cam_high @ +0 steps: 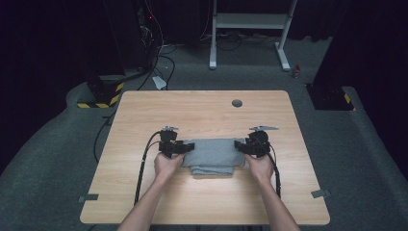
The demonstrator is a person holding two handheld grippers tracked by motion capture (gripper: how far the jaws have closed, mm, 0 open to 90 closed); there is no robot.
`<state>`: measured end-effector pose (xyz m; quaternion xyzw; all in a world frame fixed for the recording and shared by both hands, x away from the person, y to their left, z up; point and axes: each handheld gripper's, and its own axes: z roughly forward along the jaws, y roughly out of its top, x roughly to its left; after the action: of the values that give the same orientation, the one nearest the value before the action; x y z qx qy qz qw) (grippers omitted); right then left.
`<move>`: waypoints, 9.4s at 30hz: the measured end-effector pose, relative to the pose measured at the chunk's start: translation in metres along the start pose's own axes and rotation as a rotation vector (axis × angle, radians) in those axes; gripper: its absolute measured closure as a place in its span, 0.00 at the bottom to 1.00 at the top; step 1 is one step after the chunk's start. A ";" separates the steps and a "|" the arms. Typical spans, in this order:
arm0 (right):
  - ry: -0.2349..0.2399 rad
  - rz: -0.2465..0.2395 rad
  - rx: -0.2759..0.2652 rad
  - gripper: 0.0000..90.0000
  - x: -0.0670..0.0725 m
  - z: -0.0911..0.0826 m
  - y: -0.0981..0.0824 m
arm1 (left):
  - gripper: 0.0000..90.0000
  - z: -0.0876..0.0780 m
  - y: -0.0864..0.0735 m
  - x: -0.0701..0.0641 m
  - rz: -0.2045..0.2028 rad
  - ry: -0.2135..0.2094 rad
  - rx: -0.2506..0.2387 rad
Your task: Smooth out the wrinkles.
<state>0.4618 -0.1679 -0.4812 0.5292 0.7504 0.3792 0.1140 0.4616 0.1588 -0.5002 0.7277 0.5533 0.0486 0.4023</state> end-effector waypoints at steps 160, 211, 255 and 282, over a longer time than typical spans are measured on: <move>-0.009 -0.312 0.044 0.62 0.050 -0.045 -0.104 | 0.57 -0.053 -0.100 -0.040 0.409 0.001 0.046; -0.018 -0.233 0.019 0.66 0.051 0.022 -0.037 | 0.56 -0.010 -0.032 -0.016 0.317 -0.017 -0.093; -0.042 -0.265 0.025 0.56 0.052 0.001 -0.070 | 0.49 -0.025 -0.064 -0.036 0.400 0.094 -0.052; 0.015 -0.171 -0.174 0.53 0.021 -0.056 -0.059 | 0.43 -0.081 -0.067 -0.011 0.276 0.054 -0.222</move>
<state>0.3788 -0.1833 -0.4786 0.4486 0.7579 0.4357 0.1860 0.3642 0.1967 -0.4840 0.7462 0.4501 0.1836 0.4549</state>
